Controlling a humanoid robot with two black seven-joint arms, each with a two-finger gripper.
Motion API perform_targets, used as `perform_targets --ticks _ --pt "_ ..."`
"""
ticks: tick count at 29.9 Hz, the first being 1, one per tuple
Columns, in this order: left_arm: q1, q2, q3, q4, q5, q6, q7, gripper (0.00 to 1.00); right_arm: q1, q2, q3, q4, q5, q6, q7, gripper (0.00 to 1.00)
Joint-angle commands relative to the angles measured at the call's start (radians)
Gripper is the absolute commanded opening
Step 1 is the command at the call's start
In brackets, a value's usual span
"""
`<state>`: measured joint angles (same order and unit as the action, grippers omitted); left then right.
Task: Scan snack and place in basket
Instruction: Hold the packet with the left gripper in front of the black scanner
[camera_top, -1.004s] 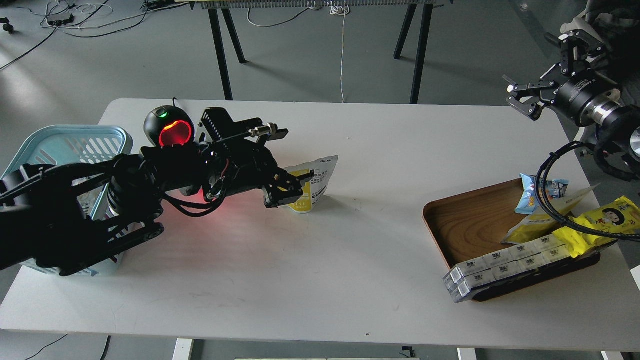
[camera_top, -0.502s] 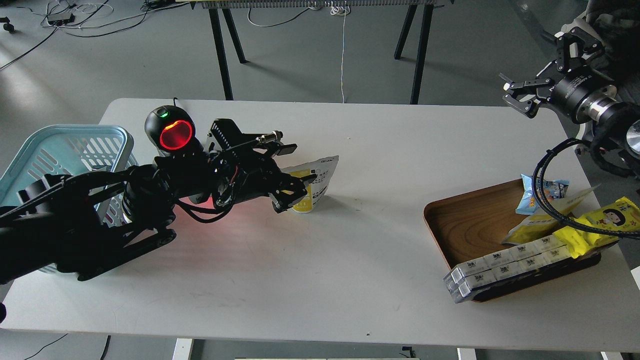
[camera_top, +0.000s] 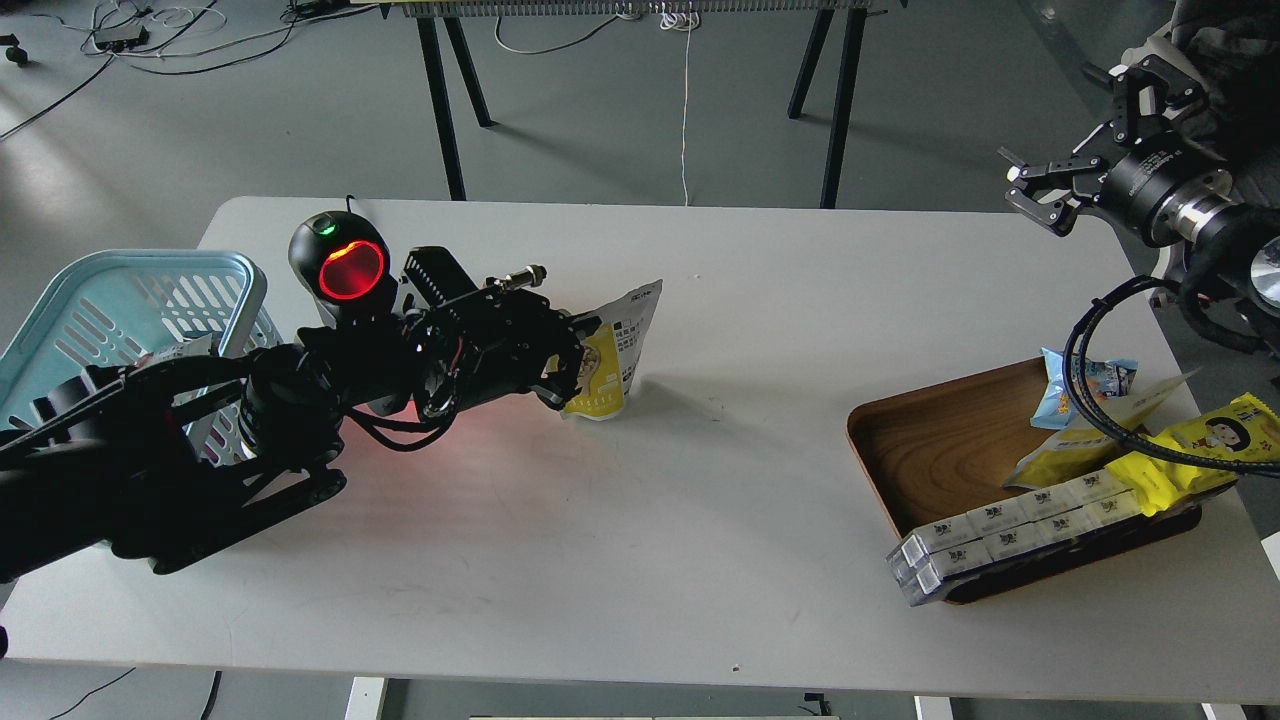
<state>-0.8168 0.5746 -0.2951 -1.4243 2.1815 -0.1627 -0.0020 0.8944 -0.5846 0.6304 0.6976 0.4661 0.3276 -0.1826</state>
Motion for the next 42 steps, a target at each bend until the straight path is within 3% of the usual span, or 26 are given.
perform_targets --ticks 1,11,15,27,39,42 --pt "-0.001 0.039 -0.045 -0.014 0.000 0.014 -0.003 0.00 0.004 0.000 0.000 0.002 -0.015 0.002 0.000 0.97" --pt "-0.021 0.253 -0.131 -0.208 0.000 -0.009 -0.033 0.00 0.023 0.000 0.002 0.006 -0.037 0.004 -0.001 0.97" --pt "-0.027 0.384 -0.139 -0.341 -0.043 -0.130 -0.024 0.00 0.023 0.000 0.000 0.023 -0.040 0.004 -0.001 0.97" --pt "-0.016 0.472 -0.141 -0.344 -0.200 -0.060 -0.026 0.00 0.023 0.002 0.000 0.023 -0.078 0.005 -0.001 0.97" --pt "0.014 0.484 -0.136 -0.341 -0.212 -0.060 -0.021 0.00 0.021 0.002 0.000 0.023 -0.103 0.005 -0.001 0.97" --pt "0.018 0.485 -0.128 -0.341 -0.212 -0.061 0.000 0.00 0.021 0.002 0.000 0.023 -0.103 0.005 -0.001 0.97"
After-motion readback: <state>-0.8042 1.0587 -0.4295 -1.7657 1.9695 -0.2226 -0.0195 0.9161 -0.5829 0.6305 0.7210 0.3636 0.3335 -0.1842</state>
